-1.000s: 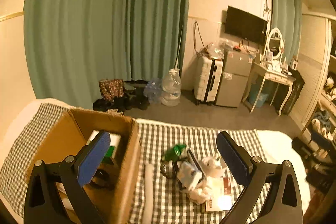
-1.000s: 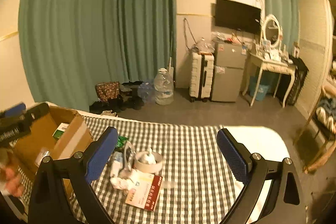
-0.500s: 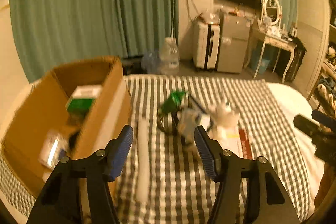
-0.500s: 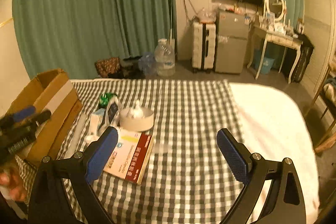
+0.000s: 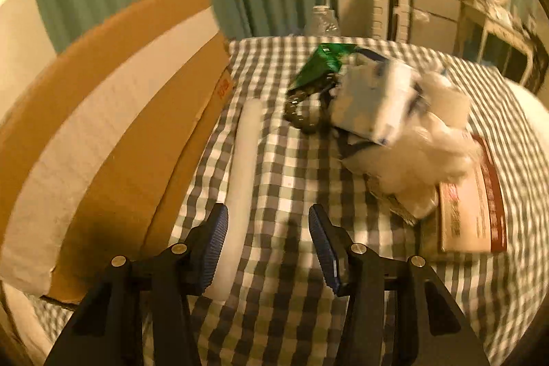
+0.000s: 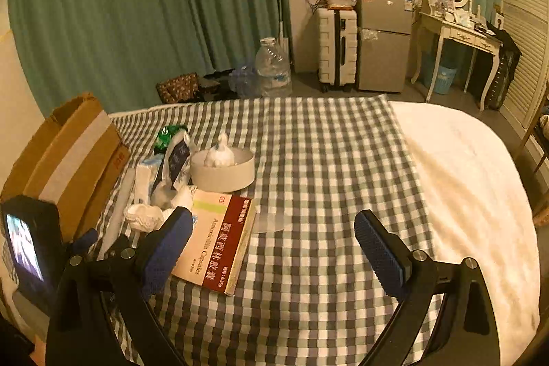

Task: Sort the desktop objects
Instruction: 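Grasp the red-and-white medicine box with the right gripper while the left approaches the white tube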

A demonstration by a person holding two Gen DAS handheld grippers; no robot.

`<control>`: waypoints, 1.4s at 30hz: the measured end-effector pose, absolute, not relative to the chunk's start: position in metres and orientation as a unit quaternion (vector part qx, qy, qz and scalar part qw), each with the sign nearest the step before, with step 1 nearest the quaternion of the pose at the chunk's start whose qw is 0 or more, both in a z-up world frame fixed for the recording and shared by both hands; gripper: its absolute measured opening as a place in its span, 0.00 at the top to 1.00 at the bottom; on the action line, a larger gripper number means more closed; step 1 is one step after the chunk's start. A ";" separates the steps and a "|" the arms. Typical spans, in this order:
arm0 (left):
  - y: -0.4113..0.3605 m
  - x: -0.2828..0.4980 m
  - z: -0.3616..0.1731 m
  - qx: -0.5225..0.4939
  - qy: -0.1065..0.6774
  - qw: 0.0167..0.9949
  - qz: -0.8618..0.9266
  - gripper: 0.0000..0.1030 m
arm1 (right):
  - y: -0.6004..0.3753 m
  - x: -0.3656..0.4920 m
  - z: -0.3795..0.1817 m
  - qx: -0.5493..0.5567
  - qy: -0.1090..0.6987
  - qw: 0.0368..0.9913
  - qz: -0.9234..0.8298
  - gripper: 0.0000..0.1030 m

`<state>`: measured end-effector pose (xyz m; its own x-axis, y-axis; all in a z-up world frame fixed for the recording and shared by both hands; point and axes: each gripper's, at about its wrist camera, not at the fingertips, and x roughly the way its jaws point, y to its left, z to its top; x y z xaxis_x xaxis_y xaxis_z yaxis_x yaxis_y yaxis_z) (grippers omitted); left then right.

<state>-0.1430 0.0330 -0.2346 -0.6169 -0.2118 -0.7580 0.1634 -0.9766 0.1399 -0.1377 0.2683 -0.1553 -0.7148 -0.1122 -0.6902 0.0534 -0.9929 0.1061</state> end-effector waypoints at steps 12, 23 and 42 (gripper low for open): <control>0.022 -0.157 -0.260 0.468 -0.026 0.099 -0.878 0.50 | 0.224 -0.141 -0.196 0.424 -0.029 0.104 -0.899 0.07; 0.040 -0.154 -0.241 0.464 -0.026 0.003 -0.885 1.00 | 0.203 -0.169 -0.236 0.476 -0.022 0.122 -0.871 0.07; 0.008 -0.172 -0.265 0.467 -0.059 0.111 -0.875 0.43 | 0.205 -0.168 -0.247 0.513 0.000 0.099 -0.853 0.21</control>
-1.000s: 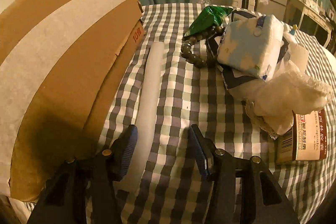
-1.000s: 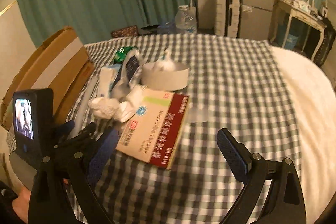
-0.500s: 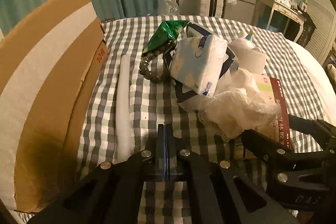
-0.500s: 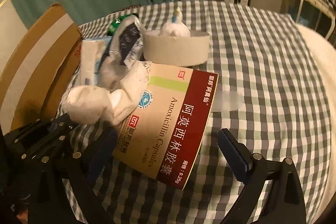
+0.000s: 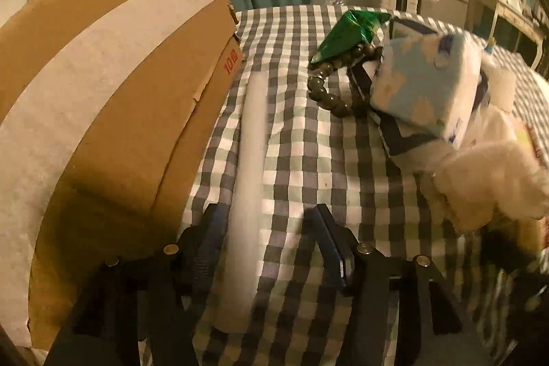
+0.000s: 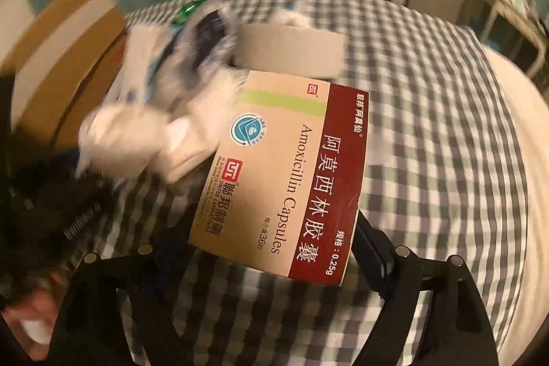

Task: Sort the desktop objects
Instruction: 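Grasp the red-and-white medicine box with the right gripper while the left approaches the white tube, then close the left gripper around the curved white plastic tube and lift it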

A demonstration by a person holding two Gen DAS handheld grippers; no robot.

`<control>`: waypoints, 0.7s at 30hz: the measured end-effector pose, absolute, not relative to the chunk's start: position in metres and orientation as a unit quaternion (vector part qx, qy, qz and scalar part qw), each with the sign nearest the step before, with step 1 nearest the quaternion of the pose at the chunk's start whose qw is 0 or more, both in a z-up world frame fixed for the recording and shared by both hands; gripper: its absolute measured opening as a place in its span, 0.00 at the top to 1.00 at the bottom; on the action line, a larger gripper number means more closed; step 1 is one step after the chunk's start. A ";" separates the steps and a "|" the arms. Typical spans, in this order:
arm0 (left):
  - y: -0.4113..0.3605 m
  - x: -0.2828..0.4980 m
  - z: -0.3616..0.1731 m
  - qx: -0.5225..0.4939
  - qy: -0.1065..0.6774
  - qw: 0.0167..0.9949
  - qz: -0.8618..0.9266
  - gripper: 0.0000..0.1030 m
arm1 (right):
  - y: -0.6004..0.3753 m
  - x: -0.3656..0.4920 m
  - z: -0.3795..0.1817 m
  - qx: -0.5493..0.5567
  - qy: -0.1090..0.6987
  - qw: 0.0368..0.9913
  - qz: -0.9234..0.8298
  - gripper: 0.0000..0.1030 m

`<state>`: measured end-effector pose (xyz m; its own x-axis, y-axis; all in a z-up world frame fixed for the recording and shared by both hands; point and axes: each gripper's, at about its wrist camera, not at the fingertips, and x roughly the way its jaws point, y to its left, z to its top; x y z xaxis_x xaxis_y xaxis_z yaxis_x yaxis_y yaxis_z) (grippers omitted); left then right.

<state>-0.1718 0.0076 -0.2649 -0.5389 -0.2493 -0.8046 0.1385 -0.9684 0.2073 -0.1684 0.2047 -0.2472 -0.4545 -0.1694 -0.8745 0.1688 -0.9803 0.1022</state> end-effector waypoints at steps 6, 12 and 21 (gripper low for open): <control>-0.005 -0.174 -0.266 0.488 -0.005 0.069 -0.870 0.67 | 0.229 -0.173 -0.226 0.494 -0.034 0.087 -0.865 0.22; 0.000 -0.169 -0.258 0.483 -0.015 0.061 -0.874 0.94 | 0.253 -0.168 -0.197 0.448 -0.074 0.068 -0.888 0.23; 0.004 -0.176 -0.234 0.457 0.012 0.040 -0.889 0.95 | 0.275 -0.153 -0.182 0.418 -0.108 0.052 -0.900 0.25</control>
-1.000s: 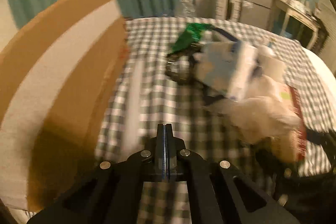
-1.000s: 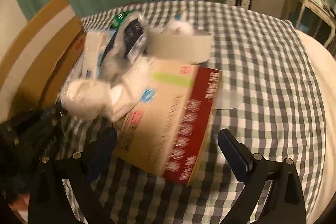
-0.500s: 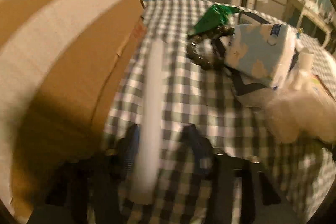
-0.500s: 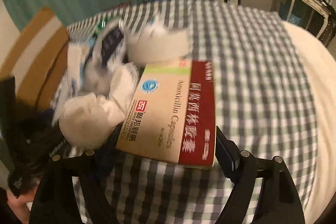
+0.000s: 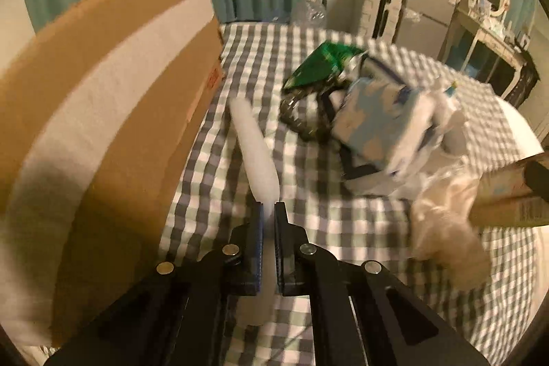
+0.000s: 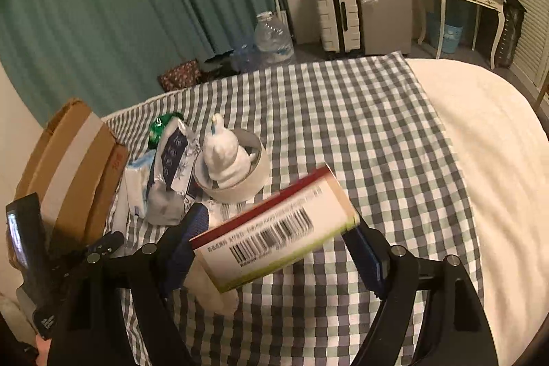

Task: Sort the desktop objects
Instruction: 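Close the left gripper around the curved white plastic tube and lift it, then carry the white tube and red-and-white box over into the cardboard box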

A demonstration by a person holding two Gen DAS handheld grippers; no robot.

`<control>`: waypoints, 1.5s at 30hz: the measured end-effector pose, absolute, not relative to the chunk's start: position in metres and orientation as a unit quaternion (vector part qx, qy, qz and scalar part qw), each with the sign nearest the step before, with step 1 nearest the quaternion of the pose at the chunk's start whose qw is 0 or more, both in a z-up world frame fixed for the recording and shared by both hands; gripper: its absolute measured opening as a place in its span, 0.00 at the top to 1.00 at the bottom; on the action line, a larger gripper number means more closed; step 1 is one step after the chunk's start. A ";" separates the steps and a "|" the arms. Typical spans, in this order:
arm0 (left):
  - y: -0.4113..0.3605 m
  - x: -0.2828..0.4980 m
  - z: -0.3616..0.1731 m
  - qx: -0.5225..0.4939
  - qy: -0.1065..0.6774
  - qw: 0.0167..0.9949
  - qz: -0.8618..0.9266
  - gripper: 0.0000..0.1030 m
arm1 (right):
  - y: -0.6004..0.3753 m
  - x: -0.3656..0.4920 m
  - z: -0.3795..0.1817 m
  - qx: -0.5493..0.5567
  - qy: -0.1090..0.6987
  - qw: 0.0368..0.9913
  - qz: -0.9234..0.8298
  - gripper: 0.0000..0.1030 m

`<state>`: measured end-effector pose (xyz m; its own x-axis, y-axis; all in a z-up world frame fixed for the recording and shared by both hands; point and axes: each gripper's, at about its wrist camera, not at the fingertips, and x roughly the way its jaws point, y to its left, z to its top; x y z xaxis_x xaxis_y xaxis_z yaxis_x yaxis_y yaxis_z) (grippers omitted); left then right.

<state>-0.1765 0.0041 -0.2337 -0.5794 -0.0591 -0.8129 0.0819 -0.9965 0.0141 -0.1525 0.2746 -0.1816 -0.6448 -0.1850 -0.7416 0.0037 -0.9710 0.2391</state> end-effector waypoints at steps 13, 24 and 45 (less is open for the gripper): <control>0.014 -0.158 -0.205 0.410 -0.003 0.014 -0.912 0.95 | 0.302 -0.153 -0.163 0.400 -0.123 0.028 -0.908 0.69; 0.012 -0.142 -0.170 0.371 0.018 -0.005 -0.928 0.95 | 0.297 -0.147 -0.151 0.381 -0.097 0.035 -0.919 0.72; 0.009 -0.114 -0.098 0.268 -0.007 -0.013 -0.963 0.95 | 0.281 -0.115 -0.089 0.261 -0.061 0.043 -0.962 0.72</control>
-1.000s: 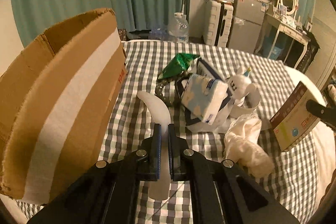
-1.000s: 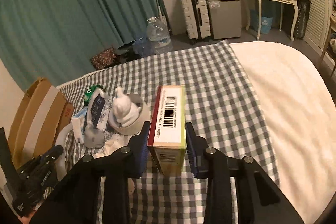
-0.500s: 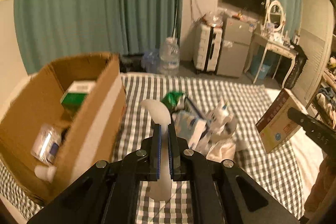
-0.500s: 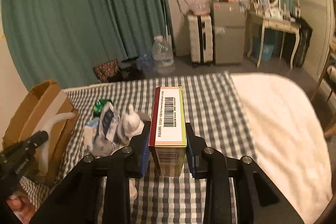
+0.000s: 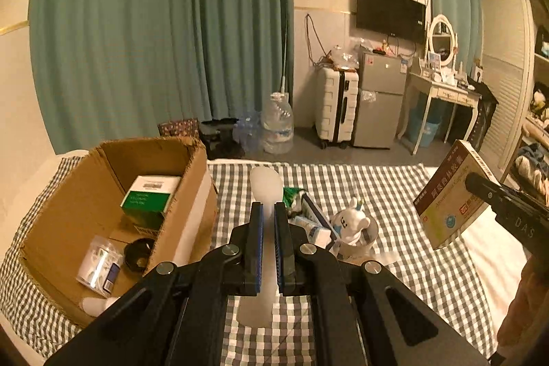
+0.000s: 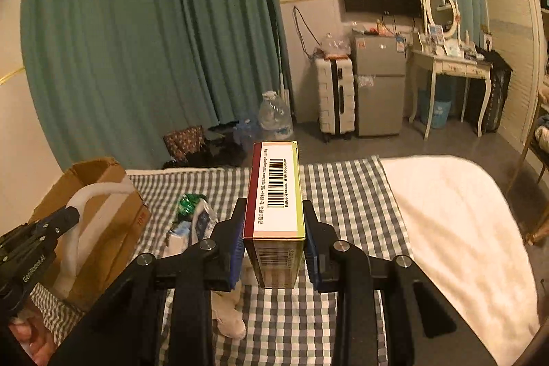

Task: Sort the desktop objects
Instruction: 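Carry the white tube and red-and-white box over into the cardboard box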

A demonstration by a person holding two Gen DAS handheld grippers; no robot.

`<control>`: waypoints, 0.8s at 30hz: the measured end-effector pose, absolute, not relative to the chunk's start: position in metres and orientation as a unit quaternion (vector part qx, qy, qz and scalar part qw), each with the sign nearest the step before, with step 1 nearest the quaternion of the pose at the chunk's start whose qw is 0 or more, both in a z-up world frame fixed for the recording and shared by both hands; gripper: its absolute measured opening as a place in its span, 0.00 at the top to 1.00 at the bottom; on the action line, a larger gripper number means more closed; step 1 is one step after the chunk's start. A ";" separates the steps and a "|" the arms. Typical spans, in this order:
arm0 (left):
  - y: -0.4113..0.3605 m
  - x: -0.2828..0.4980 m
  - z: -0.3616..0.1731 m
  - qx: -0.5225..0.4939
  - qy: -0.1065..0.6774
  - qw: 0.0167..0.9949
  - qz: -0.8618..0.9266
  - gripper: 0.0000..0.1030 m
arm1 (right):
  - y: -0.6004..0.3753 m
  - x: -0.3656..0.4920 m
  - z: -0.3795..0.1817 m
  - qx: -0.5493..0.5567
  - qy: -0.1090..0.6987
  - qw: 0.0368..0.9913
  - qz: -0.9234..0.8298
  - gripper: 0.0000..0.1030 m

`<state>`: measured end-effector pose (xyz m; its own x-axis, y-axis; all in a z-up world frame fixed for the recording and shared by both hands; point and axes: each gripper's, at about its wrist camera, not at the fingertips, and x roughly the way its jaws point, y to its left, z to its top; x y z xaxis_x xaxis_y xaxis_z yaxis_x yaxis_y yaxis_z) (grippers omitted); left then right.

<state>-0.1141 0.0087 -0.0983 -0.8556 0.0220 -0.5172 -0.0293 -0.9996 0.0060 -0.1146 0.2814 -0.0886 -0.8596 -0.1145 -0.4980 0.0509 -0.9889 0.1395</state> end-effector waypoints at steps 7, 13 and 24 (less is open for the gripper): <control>-0.002 -0.100 -0.074 -0.239 -0.004 0.012 0.971 0.95 | 0.259 -0.097 -0.066 0.232 -0.046 0.056 -0.970 0.72; -0.003 -0.087 -0.056 -0.216 0.019 0.034 0.976 0.95 | 0.234 -0.087 -0.058 0.231 -0.031 0.071 -0.970 0.72; -0.037 -0.091 -0.041 -0.216 0.026 0.044 0.975 0.95 | 0.198 -0.076 -0.036 0.211 -0.043 0.080 -0.973 0.72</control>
<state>-0.0913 -0.0372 -0.0414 -0.9029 0.0739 -0.4235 -0.0964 -0.9948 0.0321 -0.0763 0.1979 -0.0358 -0.8982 -0.1746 -0.4034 0.1385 -0.9834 0.1171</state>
